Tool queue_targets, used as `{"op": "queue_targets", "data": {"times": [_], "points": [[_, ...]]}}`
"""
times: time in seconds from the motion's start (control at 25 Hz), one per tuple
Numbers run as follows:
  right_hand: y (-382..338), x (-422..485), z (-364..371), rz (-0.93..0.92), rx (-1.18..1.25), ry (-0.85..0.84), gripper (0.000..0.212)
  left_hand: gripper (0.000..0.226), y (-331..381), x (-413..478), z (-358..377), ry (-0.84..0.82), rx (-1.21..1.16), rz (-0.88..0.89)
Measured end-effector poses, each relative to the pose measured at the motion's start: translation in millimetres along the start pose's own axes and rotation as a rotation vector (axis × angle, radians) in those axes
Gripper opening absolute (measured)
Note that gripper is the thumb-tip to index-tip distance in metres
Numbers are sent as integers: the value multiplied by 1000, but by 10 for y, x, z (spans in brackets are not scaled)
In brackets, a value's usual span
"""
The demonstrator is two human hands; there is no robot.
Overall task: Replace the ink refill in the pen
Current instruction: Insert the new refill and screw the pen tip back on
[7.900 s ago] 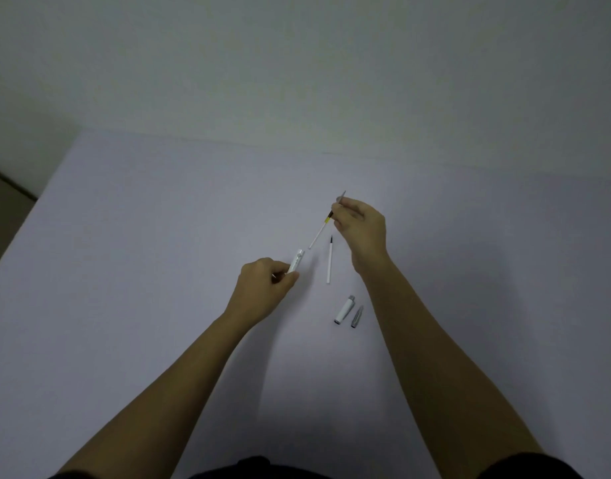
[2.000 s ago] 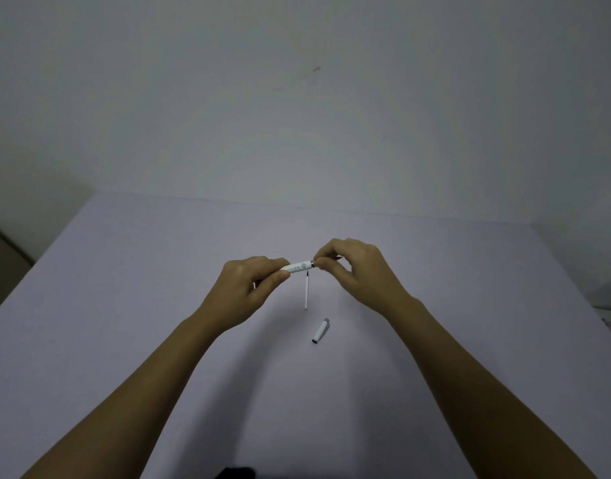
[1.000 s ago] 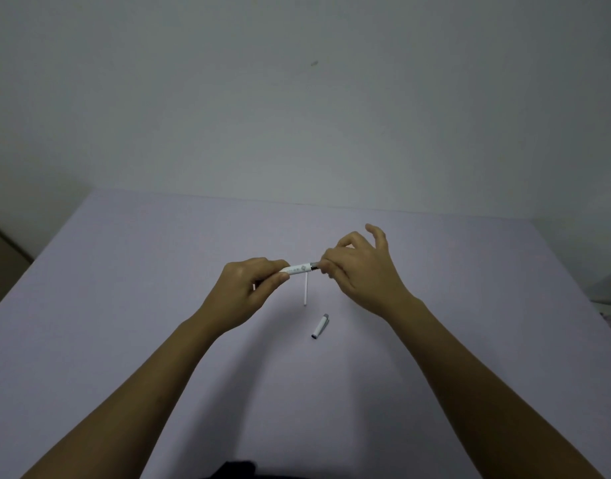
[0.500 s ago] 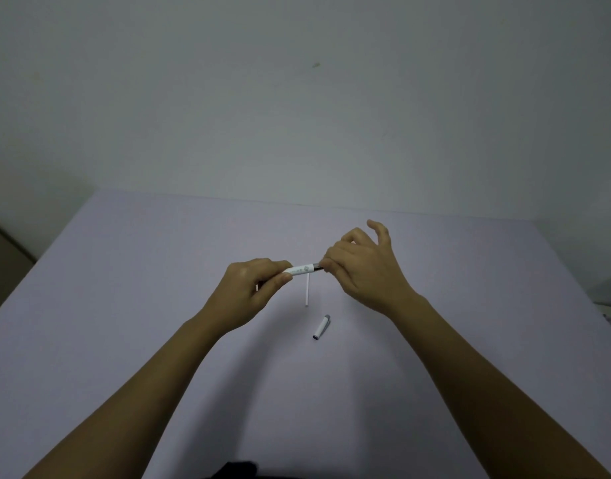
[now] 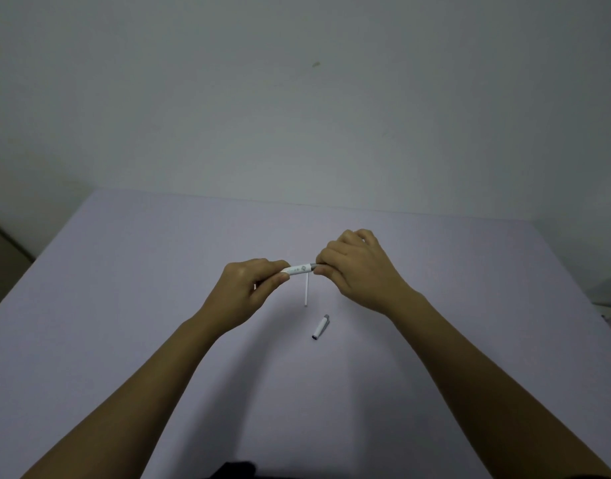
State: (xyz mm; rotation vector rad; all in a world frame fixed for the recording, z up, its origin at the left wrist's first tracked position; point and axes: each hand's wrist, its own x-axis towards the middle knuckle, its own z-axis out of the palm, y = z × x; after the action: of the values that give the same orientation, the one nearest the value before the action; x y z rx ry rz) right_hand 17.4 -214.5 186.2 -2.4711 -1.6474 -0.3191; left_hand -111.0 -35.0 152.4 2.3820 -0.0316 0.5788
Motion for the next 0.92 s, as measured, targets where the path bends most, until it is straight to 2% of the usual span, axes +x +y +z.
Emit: {"op": "queue_targets", "data": {"times": [0.16,0.24,0.32,0.4,0.48,0.64,0.92], "points": [[82,-8,84,35,252,-87,33,17,-71,-29,42,-6,4,-24],[136,-27,206,192,489,-11,42,15,-145,-81,80,11,-4,-94],[199,-39,434,440,658,124,38,14,-211,-140,116,18,-3,-155],[252,-64,745,707,675,110,30,14,-259,-178,140,14,-8,-182],[257,-132,1082,887,632,-39,27,15,-294,-168,148,18,-13,-197],[90,-292,1658,990,537,-362,39,15,-355,-80,169,24,-22,-226],[-31,-299,1975,1144,649,-317,25,15,-454,-8,182,-9,-10,-242]]}}
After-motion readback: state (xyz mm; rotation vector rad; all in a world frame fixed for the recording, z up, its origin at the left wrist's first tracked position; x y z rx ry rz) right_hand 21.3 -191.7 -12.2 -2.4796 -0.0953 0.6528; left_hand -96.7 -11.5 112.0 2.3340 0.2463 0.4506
